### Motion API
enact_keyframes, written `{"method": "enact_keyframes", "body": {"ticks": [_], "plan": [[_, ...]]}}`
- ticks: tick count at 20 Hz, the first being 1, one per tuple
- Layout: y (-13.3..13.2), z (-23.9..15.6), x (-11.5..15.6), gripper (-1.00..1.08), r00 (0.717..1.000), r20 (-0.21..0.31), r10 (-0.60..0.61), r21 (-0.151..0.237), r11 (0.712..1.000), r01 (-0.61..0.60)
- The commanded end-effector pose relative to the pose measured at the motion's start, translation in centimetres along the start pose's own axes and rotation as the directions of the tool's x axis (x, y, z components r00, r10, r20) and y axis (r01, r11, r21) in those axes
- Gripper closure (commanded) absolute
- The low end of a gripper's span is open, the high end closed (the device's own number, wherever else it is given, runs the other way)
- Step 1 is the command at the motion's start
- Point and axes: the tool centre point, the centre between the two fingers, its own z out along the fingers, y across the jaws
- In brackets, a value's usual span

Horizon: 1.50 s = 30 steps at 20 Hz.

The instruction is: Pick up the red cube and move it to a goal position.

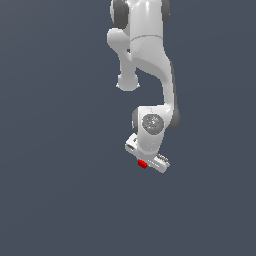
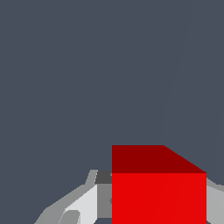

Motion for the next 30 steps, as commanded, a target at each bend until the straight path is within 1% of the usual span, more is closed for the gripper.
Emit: {"method": "enact_keyframes", "body": {"ticks": [1, 7, 12, 16, 25, 30], "plan": [[0.1, -0.3, 0.0, 1.08, 1.0, -0.001, 0.0, 0.001, 1.0, 0.0], [0.9, -2.5, 0.2, 1.08, 1.0, -0.001, 0.0, 0.001, 1.0, 0.0], [2.2, -5.8, 0.5, 1.08, 1.0, 0.0, 0.0, 0.001, 1.0, 0.0], [3.6, -9.7, 0.8, 1.08, 1.0, 0.0, 0.001, 0.001, 1.0, -0.001], [7.3, -19.9, 1.7, 1.08, 1.0, 0.0, 0.001, 0.002, 1.0, -0.001], [9.1, -25.0, 2.3, 1.08, 1.0, 0.0, 0.002, 0.001, 1.0, -0.002]]}}
